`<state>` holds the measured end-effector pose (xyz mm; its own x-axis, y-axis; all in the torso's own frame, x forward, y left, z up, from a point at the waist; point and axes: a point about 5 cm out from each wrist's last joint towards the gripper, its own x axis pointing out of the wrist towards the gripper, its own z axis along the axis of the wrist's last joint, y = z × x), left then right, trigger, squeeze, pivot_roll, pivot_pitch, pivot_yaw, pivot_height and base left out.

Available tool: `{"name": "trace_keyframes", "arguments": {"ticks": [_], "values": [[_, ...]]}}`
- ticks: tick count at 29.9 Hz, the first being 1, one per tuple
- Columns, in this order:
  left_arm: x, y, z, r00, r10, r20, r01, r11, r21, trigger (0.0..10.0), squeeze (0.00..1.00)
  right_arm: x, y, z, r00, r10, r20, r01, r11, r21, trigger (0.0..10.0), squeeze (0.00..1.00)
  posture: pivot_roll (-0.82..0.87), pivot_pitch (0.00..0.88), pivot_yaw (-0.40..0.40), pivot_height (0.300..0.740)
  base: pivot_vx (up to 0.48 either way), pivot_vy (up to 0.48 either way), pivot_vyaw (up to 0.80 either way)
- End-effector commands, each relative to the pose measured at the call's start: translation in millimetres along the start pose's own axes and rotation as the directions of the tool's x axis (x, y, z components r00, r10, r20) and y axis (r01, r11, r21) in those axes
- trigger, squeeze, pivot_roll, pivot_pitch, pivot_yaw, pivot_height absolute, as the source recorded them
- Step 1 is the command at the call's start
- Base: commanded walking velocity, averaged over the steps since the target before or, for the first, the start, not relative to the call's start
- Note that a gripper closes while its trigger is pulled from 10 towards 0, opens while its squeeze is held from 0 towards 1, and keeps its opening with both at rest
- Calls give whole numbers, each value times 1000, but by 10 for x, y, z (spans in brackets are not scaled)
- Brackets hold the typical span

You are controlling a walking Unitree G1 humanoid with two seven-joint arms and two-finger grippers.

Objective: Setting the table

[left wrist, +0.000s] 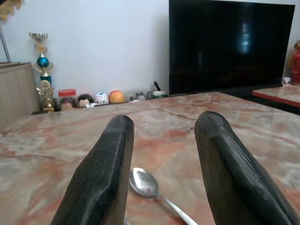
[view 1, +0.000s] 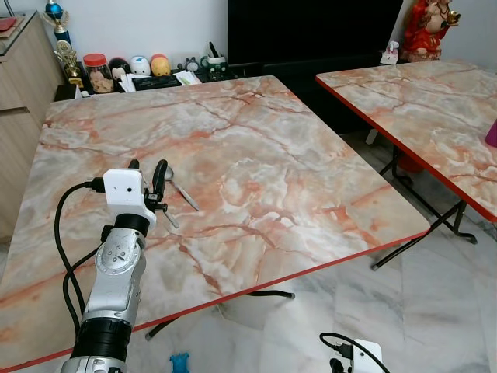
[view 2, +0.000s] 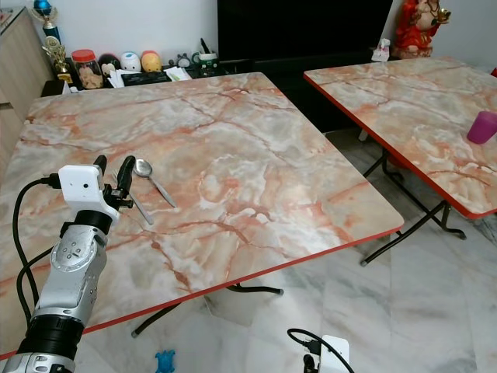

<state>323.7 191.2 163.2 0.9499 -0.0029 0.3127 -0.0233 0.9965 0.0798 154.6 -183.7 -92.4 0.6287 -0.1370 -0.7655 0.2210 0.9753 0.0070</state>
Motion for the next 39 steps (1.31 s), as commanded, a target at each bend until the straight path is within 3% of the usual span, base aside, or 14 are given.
{"name": "trace_keyframes", "arguments": {"ticks": [1,14,29,32,36,39], "values": [[7,-13,19,1000,-5,2,5,1000,-2,10000,0,1,-36,6,1000,-9,0,9,1000,0,10000,0,114,3,-63,740,274,0,0],[8,-15,22,1000,-9,5,9,1000,-2,10000,0,1,-35,3,1000,-7,-2,7,1000,-1,10000,0,113,5,-63,740,283,0,0],[14,-100,4,997,-79,-19,79,996,-30,10000,0,-1,-32,-6,1000,-3,-7,3,1000,-1,10000,0,113,8,-61,740,0,0,0],[24,-127,-68,992,-95,-79,93,995,-26,10000,0,0,-32,-5,1000,-1,-8,1,1000,-1,10000,0,113,8,-60,740,0,0,0],[90,-159,-231,969,-98,-227,100,995,0,10000,0,2,-31,-2,1000,1,-11,-1,1000,-3,10000,0,116,8,-62,740,0,0,0],[209,-144,-281,951,-25,-307,34,999,23,10000,0,5,-32,4,1000,2,-11,-2,1000,-5,10000,0,115,5,-62,740,0,0,0]]}}
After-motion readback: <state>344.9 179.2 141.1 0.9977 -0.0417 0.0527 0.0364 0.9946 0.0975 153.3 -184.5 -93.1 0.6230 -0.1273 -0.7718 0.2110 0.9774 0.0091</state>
